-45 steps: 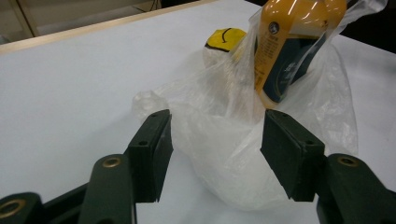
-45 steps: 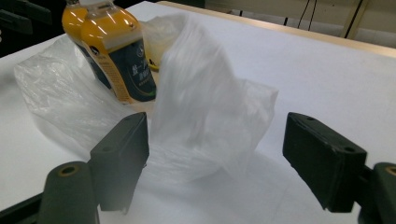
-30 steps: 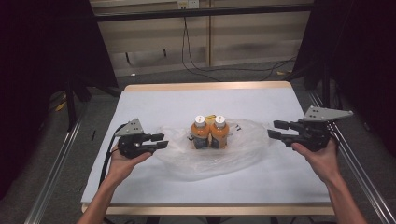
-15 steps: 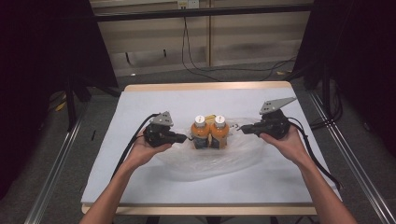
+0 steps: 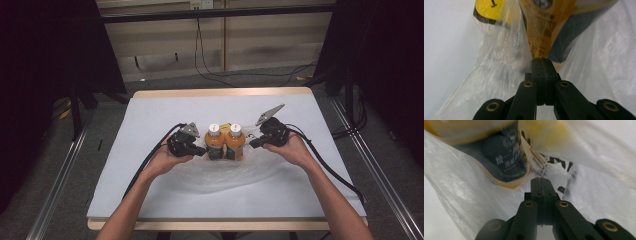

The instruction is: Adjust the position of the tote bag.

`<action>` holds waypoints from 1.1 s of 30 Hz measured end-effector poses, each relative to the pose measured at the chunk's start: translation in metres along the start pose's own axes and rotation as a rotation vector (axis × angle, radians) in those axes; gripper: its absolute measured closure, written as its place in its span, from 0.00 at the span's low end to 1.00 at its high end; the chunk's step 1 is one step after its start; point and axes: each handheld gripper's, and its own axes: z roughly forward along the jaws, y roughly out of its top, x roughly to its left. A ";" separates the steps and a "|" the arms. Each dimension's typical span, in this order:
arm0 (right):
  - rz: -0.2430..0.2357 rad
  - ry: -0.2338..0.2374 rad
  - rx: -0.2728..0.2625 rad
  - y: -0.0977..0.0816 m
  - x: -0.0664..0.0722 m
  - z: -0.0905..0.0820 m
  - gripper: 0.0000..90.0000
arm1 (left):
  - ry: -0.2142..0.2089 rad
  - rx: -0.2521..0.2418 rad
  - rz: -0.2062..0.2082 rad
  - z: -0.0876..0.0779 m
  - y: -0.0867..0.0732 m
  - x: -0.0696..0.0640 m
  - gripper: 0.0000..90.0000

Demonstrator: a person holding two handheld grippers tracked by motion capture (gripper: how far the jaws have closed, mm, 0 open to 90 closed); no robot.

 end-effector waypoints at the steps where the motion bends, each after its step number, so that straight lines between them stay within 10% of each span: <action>1: 0.001 0.001 0.013 -0.001 -0.001 0.006 1.00 | 0.008 0.018 0.000 0.004 -0.002 0.000 0.99; 17: -0.008 -0.037 0.139 -0.009 0.000 0.036 1.00 | 0.029 0.113 0.037 0.019 -0.012 0.002 0.99; 33: -0.042 -0.032 0.226 -0.018 0.003 0.024 1.00 | 0.118 0.189 0.077 0.006 -0.025 0.008 1.00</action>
